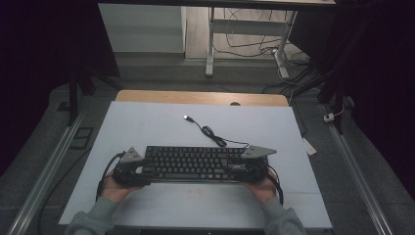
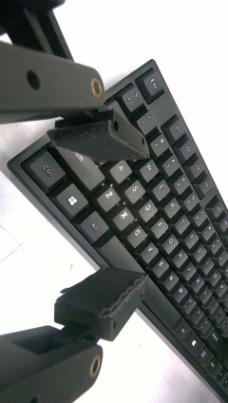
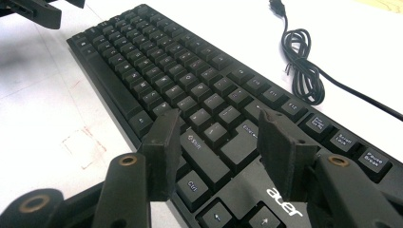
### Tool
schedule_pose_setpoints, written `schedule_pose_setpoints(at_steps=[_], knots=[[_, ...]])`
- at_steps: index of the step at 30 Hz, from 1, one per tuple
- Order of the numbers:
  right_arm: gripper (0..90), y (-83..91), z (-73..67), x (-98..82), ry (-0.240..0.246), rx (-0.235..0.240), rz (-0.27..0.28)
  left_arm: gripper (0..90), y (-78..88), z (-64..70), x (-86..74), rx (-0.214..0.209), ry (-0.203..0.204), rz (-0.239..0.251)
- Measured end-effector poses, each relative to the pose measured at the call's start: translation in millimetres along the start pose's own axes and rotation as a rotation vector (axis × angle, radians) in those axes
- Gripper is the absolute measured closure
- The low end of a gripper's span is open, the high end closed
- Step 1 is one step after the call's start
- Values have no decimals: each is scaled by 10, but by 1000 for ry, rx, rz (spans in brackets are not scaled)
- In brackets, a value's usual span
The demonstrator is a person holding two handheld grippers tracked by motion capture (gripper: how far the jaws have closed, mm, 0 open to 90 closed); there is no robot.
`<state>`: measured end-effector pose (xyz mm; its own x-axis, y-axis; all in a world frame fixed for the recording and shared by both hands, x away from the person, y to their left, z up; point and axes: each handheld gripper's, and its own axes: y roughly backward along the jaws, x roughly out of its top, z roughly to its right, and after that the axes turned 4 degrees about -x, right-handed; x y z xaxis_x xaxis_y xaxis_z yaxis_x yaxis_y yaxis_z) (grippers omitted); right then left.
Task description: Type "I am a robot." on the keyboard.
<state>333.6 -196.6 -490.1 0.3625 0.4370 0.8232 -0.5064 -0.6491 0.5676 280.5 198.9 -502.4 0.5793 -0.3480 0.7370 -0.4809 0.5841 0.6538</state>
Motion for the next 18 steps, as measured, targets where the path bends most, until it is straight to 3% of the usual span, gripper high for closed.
schedule_pose_setpoints(at_steps=[9,18], knots=[[505,-20,-33,106,13,15,28,353,-21,-13,3,2,-4,-10],[507,-117,-89,234,19,43,17,353,-21,-24,2,3,2,-7]])
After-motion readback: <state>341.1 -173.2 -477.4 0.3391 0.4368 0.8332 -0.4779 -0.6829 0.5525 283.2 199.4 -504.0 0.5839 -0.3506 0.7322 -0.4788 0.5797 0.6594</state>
